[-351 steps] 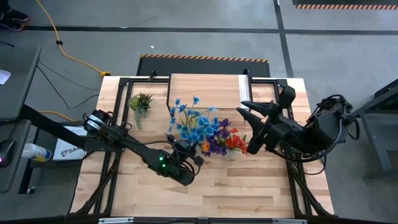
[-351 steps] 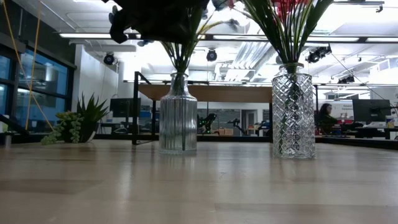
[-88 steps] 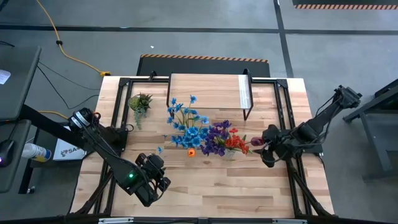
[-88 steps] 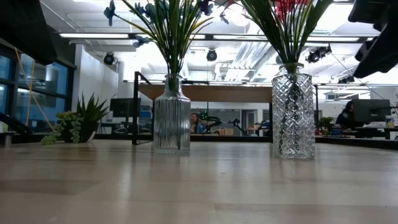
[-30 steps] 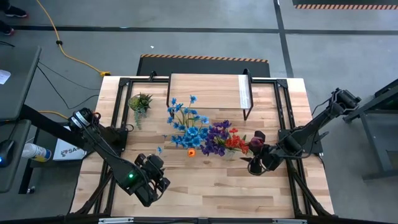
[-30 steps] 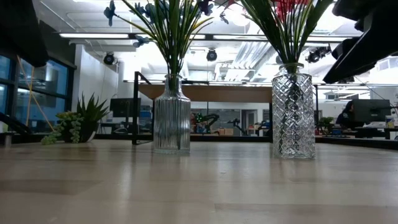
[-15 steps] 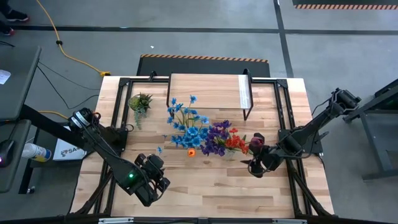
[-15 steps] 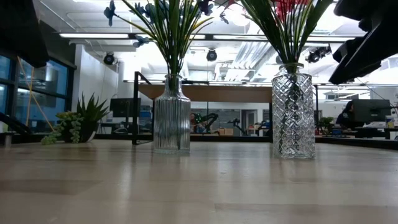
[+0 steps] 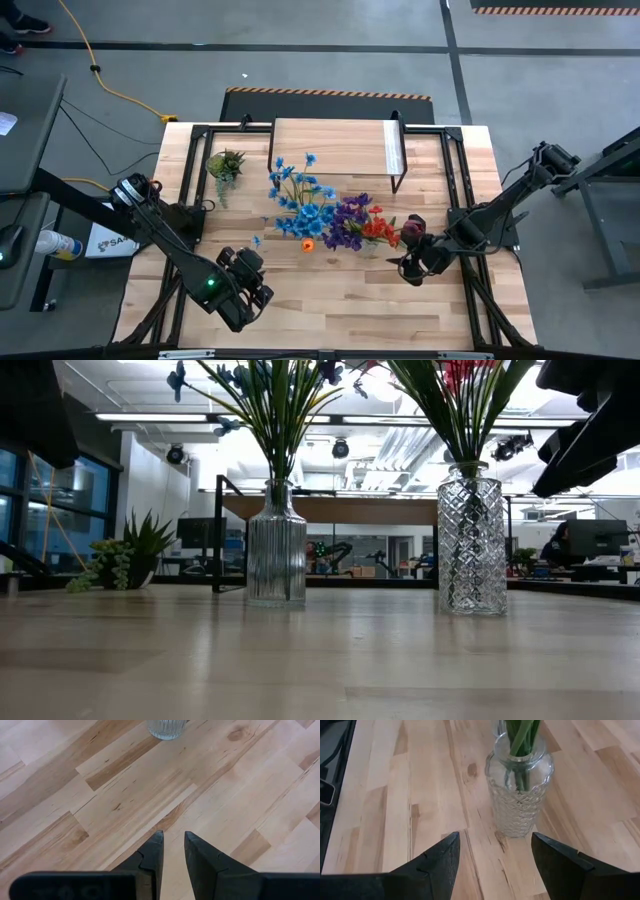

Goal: Pick and place flowers into a vace then onto a shelf
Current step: Put the right transparent flower vase on the shelf

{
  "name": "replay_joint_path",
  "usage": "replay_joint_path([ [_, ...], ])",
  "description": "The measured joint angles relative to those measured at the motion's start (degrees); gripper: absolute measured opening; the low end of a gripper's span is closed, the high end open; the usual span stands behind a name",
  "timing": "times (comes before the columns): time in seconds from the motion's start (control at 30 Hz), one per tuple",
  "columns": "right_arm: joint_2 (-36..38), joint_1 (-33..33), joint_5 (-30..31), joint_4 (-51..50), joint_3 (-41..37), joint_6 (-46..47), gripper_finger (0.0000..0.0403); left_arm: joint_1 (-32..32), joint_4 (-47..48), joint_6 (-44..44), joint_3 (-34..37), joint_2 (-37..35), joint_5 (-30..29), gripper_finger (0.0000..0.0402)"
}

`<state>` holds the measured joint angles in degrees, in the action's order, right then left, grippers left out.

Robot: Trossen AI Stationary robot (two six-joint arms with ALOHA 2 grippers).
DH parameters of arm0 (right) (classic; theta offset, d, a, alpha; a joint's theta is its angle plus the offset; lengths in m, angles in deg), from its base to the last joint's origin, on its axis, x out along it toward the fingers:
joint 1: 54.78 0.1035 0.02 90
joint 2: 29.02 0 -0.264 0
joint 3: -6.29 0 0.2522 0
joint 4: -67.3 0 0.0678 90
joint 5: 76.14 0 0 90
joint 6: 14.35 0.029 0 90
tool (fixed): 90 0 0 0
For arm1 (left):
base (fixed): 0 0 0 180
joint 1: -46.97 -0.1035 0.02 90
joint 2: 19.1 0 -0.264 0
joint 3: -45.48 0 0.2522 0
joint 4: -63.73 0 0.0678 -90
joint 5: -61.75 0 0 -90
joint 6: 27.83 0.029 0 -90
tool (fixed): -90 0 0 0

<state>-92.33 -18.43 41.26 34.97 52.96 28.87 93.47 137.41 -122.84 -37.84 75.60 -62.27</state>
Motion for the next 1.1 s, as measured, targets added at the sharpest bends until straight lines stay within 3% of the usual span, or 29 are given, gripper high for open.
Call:
replay_joint_path([
  [0.67, 0.0, -3.3, -4.1, 0.0, 0.0, -1.9, 0.0239, 0.0, 0.0, 0.0, 0.0, 0.0, 0.0, 0.0113],
  [0.87, 0.0, -5.6, -6.8, 0.0, 0.0, -2.3, 0.0280, 0.0, 0.0, 0.0, 0.0, 0.0, 0.0, 0.0113],
  [1.1, 0.0, -6.0, -4.8, 0.0, 0.0, -3.1, 0.0313, 0.0, 0.0, 0.0, 0.0, 0.0, 0.0, 0.0113],
])
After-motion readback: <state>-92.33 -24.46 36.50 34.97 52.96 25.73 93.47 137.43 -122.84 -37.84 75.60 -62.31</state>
